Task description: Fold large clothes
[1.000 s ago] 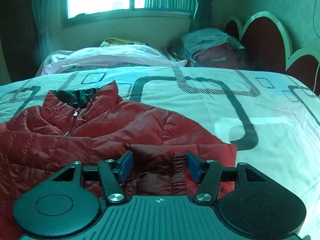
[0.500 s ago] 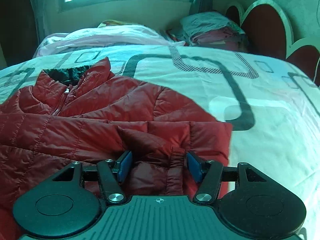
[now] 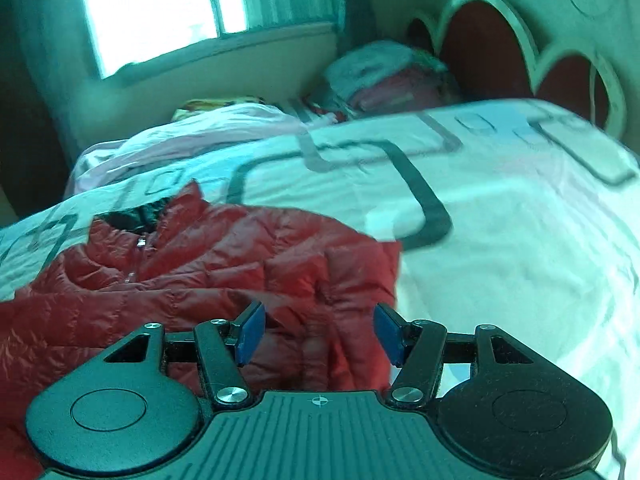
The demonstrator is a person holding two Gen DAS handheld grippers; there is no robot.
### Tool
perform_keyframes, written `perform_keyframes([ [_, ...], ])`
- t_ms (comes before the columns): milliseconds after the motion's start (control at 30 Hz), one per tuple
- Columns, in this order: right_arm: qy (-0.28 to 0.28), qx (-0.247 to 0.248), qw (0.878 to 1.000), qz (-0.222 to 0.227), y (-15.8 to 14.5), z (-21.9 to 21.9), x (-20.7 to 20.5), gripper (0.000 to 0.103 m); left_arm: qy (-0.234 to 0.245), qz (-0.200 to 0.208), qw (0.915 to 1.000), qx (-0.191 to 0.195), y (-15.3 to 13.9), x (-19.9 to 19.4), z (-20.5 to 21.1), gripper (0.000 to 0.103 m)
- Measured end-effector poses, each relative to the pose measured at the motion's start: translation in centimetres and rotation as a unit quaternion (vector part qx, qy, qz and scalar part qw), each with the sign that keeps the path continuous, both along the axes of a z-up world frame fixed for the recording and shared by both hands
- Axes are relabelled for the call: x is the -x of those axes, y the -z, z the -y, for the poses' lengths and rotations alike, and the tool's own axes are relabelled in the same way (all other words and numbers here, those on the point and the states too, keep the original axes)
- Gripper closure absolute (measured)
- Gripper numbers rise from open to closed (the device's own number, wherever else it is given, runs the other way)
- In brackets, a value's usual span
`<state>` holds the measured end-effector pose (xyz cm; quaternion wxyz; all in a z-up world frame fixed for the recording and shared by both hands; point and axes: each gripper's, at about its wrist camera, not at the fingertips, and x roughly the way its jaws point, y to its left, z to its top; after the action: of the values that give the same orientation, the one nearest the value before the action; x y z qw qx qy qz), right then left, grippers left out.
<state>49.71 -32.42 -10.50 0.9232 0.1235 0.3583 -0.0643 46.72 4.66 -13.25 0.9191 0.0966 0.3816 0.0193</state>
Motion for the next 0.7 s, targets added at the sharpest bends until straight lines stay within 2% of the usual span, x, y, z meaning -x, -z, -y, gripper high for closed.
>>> perform_keyframes([
  [67, -0.008, 0.005, 1.000, 0.011, -0.6, -0.3, 0.7, 0.044, -0.007, -0.004, 1.0000, -0.003, 0.9, -0.3, 0.2, 0.073],
  [167, -0.062, 0.039, 0.997, 0.030, -0.9, -2.7, 2.3, 0.044, -0.014, -0.001, 0.9999, -0.003, 1.2, -0.4, 0.4, 0.074],
  [267, -0.102, 0.079, 0.992, 0.004, 1.2, -4.8, 2.8, 0.045, -0.015, 0.000, 0.9999, -0.008, 1.5, -0.4, 0.5, 0.074],
  [333, -0.103, 0.102, 0.989, -0.029, 3.5, -4.8, 2.1, 0.047, -0.017, -0.002, 0.9998, -0.006, 1.7, -0.4, 0.5, 0.073],
  [400, -0.093, 0.094, 0.990, -0.040, 5.0, -4.2, 1.5, 0.047, -0.018, -0.005, 0.9998, -0.005, 1.8, -0.5, 0.6, 0.073],
  [600, -0.108, 0.133, 0.985, -0.034, 5.1, -4.8, 0.2, 0.047, -0.035, -0.009, 0.9993, -0.012, 1.7, -0.7, 1.1, 0.073],
  [633, -0.109, 0.120, 0.986, -0.030, 4.9, -4.5, 0.2, 0.056, -0.038, -0.008, 0.9991, -0.015, 1.6, -0.6, 1.3, 0.073],
  [667, -0.106, 0.106, 0.988, -0.023, 4.5, -4.1, 0.3, 0.073, -0.041, -0.007, 0.9990, -0.017, 1.6, -0.6, 1.4, 0.073],
  [700, -0.100, 0.105, 0.989, -0.013, 4.3, -3.7, 0.1, 0.073, -0.044, -0.005, 0.9988, -0.020, 1.7, -0.6, 1.6, 0.073],
])
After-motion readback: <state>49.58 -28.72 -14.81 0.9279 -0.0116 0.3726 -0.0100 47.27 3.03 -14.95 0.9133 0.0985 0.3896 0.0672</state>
